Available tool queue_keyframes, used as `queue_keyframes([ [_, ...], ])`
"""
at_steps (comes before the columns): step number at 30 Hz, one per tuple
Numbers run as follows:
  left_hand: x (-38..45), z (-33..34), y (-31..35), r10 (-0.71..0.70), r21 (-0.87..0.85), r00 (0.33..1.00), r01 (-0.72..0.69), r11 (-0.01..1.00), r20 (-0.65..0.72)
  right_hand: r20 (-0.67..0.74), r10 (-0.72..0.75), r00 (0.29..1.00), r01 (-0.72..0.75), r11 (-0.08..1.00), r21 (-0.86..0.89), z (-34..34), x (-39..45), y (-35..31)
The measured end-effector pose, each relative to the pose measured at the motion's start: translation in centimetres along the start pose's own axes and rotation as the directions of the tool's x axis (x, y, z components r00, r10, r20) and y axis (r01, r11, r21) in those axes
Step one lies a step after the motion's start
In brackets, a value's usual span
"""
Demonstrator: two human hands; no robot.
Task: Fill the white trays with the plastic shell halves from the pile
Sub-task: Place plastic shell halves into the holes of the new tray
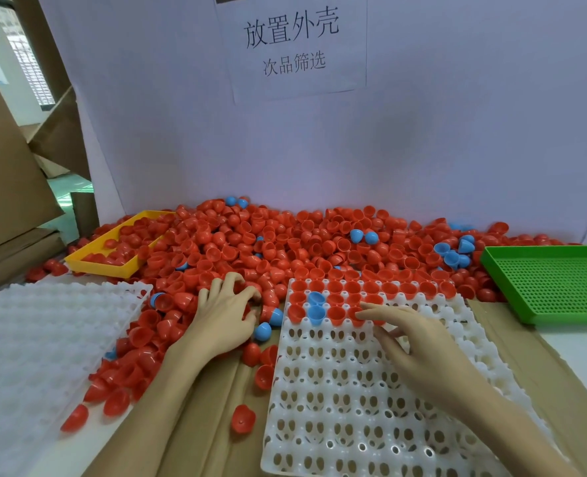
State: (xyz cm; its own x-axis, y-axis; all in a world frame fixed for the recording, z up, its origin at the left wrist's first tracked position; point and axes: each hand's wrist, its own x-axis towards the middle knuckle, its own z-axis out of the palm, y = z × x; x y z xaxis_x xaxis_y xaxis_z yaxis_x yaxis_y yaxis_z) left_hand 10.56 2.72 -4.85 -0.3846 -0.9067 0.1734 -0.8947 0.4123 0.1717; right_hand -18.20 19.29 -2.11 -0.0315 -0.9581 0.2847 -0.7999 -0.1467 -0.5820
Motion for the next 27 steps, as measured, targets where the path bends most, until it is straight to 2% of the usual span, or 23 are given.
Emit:
queue_keyframes([
  [10, 0.1, 0.4, 0.7, -0.014, 0.057, 0.988, 0.024, 0.998, -0.154, -0.015, 0.003, 1.000, -0.003, 1.000, 0.006, 0.0, 0.0, 0.1],
  [13, 0.1, 0.0, 0.9, -0.013, -0.053, 0.951, -0.004, 0.999, -0.307, -0.017, -0.002, 1.000, 0.002, 1.000, 0.002, -0.1, 0.0, 0.0],
  [17, -0.2, -1.2, 1.2, -0.050, -0.295, 0.856, -0.122, 0.948, -0.515, -0.016, -0.007, 1.000, 0.007, 1.000, 0.008, -0.1, 0.1, -0.1],
  [20, -0.9, -2.1, 2.7, -0.104, -0.518, 0.826, -0.245, 0.819, -0.554, -0.025, -0.007, 1.000, 0.008, 1.000, 0.031, -0.2, 0.0, -0.3],
  [22, -1.6, -2.4, 4.5, -0.088, -0.661, 0.848, -0.337, 0.671, -0.522, -0.053, -0.011, 0.999, 0.016, 0.996, 0.088, -0.2, -0.1, -0.5],
  [25, -2.6, -2.4, 7.2, 0.057, -0.791, 0.909, -0.389, 0.472, -0.413, -0.094, -0.025, 0.995, 0.053, 0.952, 0.300, 0.1, -0.2, -1.3],
  [27, -3.2, -2.3, 8.6, 0.182, -0.843, 0.925, -0.379, 0.383, -0.334, -0.070, -0.021, 0.997, 0.052, 0.872, 0.487, 0.3, -0.3, -1.9],
])
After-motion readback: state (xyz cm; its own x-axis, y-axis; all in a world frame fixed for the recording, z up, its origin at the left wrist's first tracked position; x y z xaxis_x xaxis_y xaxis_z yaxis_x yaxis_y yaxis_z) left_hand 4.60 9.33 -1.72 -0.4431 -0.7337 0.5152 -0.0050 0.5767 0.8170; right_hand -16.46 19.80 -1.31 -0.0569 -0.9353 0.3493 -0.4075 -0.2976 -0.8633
